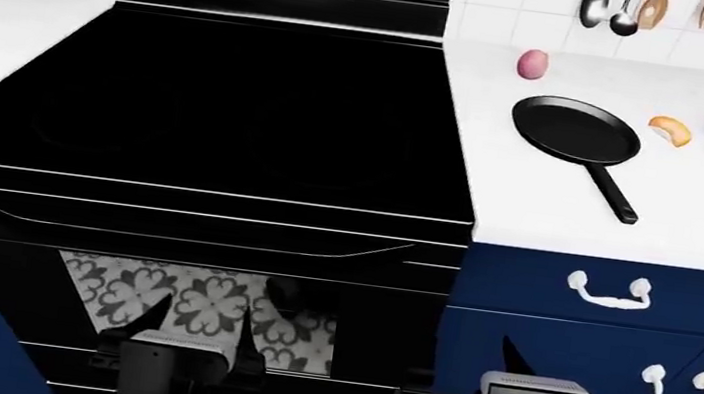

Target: Place both pans onto different burners. Then place the onion and the sushi on different pans.

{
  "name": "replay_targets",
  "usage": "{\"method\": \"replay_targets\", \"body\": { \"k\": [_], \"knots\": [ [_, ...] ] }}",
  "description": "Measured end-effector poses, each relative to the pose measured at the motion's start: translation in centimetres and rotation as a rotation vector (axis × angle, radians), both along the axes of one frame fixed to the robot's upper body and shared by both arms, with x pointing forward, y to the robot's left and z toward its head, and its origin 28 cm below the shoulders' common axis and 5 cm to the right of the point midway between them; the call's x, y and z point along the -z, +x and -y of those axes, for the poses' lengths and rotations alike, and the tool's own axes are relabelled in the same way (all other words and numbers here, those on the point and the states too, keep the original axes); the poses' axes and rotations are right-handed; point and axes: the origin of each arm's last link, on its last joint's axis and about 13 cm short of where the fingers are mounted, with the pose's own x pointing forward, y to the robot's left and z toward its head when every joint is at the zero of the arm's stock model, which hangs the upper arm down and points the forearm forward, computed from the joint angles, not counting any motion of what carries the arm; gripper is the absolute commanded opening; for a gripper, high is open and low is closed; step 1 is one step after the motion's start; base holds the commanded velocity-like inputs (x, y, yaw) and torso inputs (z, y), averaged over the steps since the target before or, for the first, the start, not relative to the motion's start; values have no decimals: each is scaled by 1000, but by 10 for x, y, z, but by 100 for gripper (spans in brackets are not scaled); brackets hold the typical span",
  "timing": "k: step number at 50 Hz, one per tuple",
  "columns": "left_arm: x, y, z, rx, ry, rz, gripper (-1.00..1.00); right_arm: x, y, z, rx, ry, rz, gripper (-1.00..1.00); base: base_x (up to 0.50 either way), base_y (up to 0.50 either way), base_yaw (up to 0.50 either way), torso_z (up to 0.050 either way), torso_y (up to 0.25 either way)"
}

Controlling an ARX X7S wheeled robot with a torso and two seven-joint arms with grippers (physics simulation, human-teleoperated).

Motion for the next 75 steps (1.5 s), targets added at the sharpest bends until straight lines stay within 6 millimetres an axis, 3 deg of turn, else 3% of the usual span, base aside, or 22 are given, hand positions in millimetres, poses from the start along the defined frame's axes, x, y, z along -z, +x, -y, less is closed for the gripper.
{"method": "replay_targets", "body": {
  "k": [10,75],
  "knots": [
    [1,-1,0,7,-1,-5,100,1,0,0,3,9,-8,100,0,-31,0,45,1],
    [1,-3,2,26,-61,-16,100,6,2,-1,-4,51,-62,100,0,-500,0,0,0]
  ]
}}
